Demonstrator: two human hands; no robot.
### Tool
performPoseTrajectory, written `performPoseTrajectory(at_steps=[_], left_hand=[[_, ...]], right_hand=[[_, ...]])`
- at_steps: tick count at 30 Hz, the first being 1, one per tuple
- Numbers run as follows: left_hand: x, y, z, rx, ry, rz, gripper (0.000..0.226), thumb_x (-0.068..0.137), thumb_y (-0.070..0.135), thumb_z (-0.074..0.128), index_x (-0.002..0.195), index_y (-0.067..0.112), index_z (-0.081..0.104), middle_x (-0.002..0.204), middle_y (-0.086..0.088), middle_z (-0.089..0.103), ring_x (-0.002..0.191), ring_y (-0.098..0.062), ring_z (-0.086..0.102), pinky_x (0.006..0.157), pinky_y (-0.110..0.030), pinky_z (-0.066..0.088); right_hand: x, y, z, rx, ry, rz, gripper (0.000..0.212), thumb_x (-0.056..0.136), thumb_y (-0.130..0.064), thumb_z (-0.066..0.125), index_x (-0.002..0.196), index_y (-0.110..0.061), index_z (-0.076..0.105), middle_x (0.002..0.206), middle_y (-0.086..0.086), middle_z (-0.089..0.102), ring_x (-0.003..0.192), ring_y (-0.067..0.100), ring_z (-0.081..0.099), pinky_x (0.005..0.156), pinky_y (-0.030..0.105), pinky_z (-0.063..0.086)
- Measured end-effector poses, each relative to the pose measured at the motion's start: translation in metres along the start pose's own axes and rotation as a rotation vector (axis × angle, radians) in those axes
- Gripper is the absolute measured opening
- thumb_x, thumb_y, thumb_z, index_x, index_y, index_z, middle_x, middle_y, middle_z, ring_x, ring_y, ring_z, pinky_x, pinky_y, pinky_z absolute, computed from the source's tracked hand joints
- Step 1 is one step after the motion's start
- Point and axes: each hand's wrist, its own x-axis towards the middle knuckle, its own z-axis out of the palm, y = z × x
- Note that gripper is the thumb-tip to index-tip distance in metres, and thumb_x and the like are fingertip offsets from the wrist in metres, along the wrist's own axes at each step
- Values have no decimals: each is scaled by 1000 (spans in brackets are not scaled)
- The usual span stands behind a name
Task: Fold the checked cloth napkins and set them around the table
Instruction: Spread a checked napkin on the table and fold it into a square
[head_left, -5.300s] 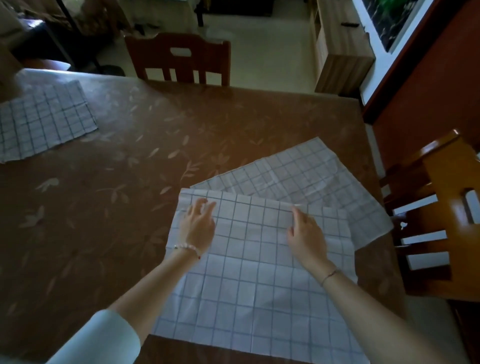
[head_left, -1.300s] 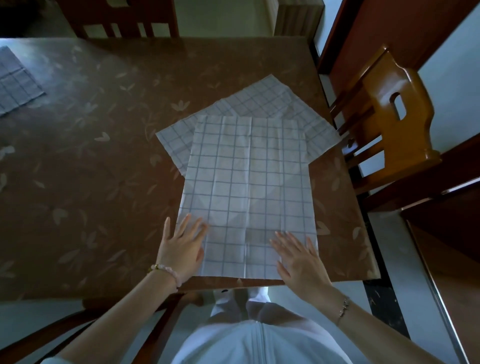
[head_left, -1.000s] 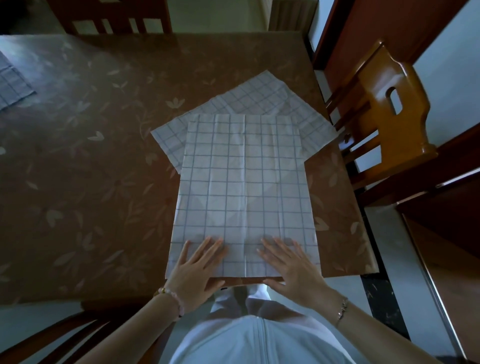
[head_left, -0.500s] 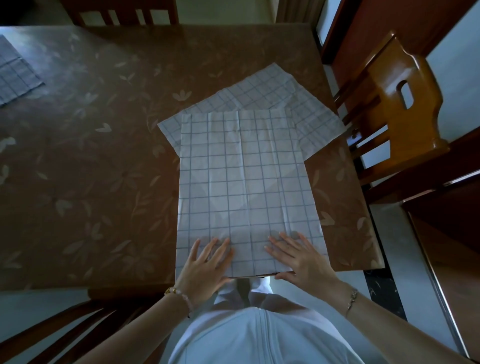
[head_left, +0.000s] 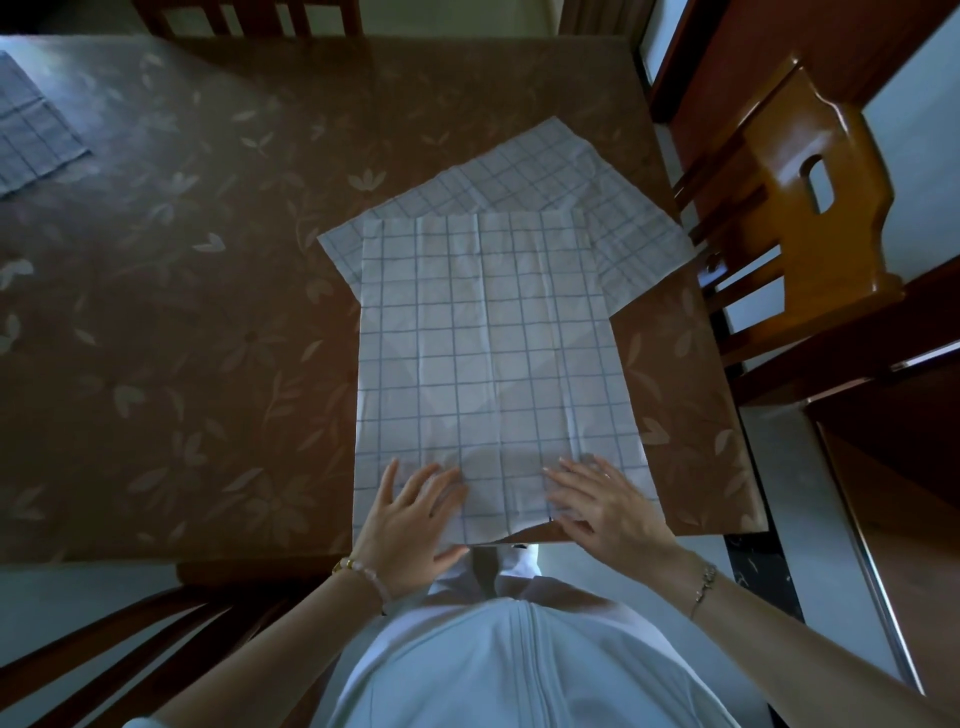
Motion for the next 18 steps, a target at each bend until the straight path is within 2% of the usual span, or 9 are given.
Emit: performPoseTrajectory(at_steps=[2, 5, 8, 11, 12, 14, 16, 18], left_hand=[[1, 0, -6, -41, 24, -12, 59, 75, 60, 39, 118, 22, 52, 123, 1, 59, 117, -24, 54, 92, -61, 42], [4, -6, -12, -114, 57, 19, 45, 71, 51, 62, 107, 25, 53, 115, 5, 60, 113, -18, 57, 94, -49, 46], [9, -19, -21, -196, 40, 60, 26, 67, 32, 71, 86, 28, 53, 96, 12, 62, 93, -9, 61, 86, -33, 51], [14, -24, -27, -253, 21, 35, 4, 74, 25, 59, 74, 26, 55, 82, 12, 64, 75, -8, 62, 72, -27, 53], [16, -23, -31, -310, 10, -14, 7, 79, 27, 49, 75, 24, 55, 80, 11, 64, 71, -8, 62, 70, -26, 52], [21, -21, -35, -423, 14, -113, 26, 83, 34, 33, 79, 21, 55, 81, 9, 64, 71, -9, 61, 69, -25, 50], [23, -22, -35, -452, 28, -158, 33, 86, 38, 29, 84, 20, 57, 83, 9, 65, 73, -10, 61, 68, -25, 50], [20, -26, -32, -417, 10, -131, 34, 88, 39, 30, 86, 21, 59, 86, 9, 65, 76, -9, 61, 69, -26, 51]], right_hand=[[7, -2, -8, 77, 103, 54, 29, 87, -36, 45, 86, -21, 69, 121, -3, 63, 114, 13, 57, 95, 41, 48], [23, 0, -26, 132, 171, 98, 30, 86, -35, 45, 81, -17, 68, 110, -2, 67, 102, 14, 62, 86, 38, 52], [36, 3, -43, 177, 110, 104, 35, 87, -42, 42, 92, -19, 68, 114, -3, 65, 108, 13, 59, 92, 39, 49], [41, -1, -53, 201, -117, 92, 55, 83, -61, 38, 117, -24, 60, 134, -7, 51, 128, 10, 41, 109, 32, 26], [42, -5, -53, 170, -189, 73, 64, 80, -66, 38, 127, -26, 53, 140, -9, 44, 133, 10, 34, 111, 32, 19], [39, -16, -46, 122, -285, 36, 75, 77, -69, 42, 139, -27, 38, 147, -11, 33, 138, 9, 23, 115, 38, 13], [34, -24, -32, 49, -301, -38, 75, 75, -57, 58, 140, -25, 37, 146, -9, 37, 137, 11, 31, 112, 47, 25], [31, -25, -19, -26, -283, -111, 75, 62, -32, 79, 131, -22, 52, 135, -6, 52, 126, 12, 47, 99, 46, 44]])
